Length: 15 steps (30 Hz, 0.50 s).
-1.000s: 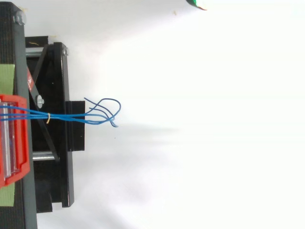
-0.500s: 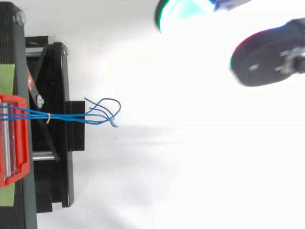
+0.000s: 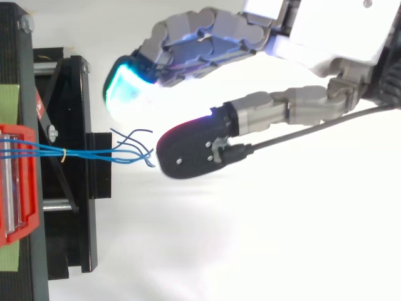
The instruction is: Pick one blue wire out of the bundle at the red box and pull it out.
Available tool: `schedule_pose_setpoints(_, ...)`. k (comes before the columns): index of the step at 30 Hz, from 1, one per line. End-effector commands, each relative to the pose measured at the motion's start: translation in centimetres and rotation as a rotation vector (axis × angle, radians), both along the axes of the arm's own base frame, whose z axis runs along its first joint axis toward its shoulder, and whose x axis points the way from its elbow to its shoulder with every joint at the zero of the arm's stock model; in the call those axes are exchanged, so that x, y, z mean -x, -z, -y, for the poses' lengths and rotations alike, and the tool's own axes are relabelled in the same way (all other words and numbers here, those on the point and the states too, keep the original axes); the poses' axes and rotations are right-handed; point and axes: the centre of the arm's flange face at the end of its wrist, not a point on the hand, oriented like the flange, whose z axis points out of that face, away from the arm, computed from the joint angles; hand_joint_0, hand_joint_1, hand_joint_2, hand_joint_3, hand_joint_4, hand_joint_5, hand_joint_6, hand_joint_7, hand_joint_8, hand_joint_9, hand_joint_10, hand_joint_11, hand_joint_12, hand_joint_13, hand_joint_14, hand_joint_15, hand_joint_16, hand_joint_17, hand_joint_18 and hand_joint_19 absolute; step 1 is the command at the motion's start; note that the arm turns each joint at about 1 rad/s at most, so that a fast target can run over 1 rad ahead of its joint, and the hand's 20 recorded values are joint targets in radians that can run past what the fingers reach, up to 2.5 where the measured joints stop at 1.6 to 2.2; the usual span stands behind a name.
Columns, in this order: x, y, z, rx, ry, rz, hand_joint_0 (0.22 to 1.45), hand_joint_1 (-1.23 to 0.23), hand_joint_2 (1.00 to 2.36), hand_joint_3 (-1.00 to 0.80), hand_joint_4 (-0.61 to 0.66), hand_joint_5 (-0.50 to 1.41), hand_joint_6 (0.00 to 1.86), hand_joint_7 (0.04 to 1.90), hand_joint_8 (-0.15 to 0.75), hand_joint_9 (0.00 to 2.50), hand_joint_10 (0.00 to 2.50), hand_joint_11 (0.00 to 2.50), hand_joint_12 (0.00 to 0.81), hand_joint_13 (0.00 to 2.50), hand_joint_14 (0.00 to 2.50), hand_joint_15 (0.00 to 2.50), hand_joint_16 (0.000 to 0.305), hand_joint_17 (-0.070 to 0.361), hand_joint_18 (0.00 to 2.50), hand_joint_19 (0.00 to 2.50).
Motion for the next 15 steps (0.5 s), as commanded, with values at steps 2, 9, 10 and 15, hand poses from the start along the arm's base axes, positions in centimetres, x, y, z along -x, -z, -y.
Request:
schedule_pose_setpoints(2,-0.6,0.6,-0.5,0.023,-0.005,0.011,0.55,-0.51,1.0,-0.48,0.39,-0.17,0.5,0.8,0.344,0.64,0.0,0.22,0.396,0.58,0.01,0.27,0.048,0.107,0.53,0.42)
schedule_pose_setpoints(9,-1.9,2.2,-1.0,0.019,0.019,0.062,0.55,-0.51,1.0,-0.48,0.4,-0.17,0.5,0.8,0.344,0.64,0.0,0.22,0.4,0.58,0.01,0.27,0.048,0.107,0.54,0.42)
schedule_pose_setpoints(10,-1.9,2.4,-1.0,0.02,0.022,0.059,0.55,-0.51,1.0,-0.48,0.4,-0.17,0.5,0.8,0.343,0.64,0.0,0.22,0.4,0.58,0.01,0.27,0.048,0.107,0.54,0.42)
schedule_pose_setpoints(15,-1.9,3.7,-0.8,0.011,0.025,0.034,0.55,-0.51,1.0,-0.47,0.4,-0.16,0.5,0.8,0.346,0.65,0.0,0.22,0.399,0.59,0.01,0.27,0.048,0.107,0.54,0.42)
